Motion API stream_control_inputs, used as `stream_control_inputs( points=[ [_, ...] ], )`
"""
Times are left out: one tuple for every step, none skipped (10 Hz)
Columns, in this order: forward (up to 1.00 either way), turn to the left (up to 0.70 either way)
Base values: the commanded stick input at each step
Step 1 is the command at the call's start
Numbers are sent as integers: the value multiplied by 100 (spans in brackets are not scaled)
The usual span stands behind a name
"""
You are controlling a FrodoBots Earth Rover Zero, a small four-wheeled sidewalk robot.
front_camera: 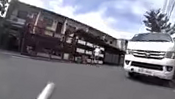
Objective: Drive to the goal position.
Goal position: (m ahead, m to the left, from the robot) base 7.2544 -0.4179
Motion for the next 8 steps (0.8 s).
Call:
stream_control_inputs(
  points=[
    [100, 0],
    [100, 0],
    [100, 0],
    [100, 0],
    [100, -3],
    [100, -37],
    [100, -40],
    [100, -40]
  ],
)
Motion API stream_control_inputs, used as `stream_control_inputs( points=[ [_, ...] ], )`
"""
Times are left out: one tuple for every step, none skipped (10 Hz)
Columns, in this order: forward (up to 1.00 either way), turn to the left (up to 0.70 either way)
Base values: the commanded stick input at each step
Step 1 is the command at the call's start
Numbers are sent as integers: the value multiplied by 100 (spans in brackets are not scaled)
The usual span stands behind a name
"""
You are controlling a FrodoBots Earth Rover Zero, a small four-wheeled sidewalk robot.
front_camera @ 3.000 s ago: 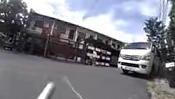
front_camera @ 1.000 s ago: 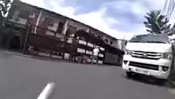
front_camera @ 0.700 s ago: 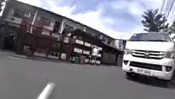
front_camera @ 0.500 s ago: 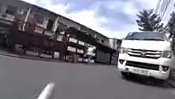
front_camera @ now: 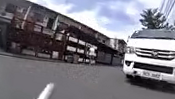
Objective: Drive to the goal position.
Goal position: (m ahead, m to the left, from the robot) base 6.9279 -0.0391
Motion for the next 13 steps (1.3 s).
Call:
stream_control_inputs(
  points=[
    [100, -19],
    [100, -2],
    [100, 0],
    [100, 0],
    [100, 0],
    [100, 0],
    [100, 0],
    [100, -28],
    [100, -40],
    [100, -40],
    [100, -40],
    [100, -34],
    [100, 0]
  ],
)
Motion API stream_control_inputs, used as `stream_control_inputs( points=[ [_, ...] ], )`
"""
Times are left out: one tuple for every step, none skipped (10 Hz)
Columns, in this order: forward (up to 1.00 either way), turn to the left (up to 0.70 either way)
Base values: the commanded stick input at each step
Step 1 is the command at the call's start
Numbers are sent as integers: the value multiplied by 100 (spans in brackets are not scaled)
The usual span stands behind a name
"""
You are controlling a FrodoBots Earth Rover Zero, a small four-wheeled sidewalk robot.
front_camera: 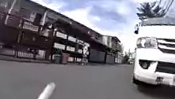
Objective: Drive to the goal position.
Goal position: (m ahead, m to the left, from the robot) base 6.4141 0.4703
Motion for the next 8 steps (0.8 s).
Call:
stream_control_inputs(
  points=[
    [100, 0],
    [100, 0],
    [100, 0],
    [100, 0],
    [100, 0],
    [100, 0],
    [100, 0],
    [100, -12]
  ],
)
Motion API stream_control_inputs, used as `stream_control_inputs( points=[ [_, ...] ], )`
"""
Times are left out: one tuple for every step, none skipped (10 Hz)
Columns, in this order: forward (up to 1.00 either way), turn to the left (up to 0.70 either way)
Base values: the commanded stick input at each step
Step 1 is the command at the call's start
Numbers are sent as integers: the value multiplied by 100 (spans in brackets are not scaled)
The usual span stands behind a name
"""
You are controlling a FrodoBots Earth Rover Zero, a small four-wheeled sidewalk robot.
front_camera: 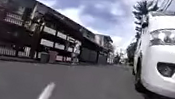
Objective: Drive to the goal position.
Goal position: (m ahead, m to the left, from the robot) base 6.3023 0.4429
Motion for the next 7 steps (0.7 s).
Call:
stream_control_inputs(
  points=[
    [100, -40],
    [100, -40],
    [100, -40],
    [100, -40],
    [100, -40],
    [100, -40],
    [100, -40]
  ],
)
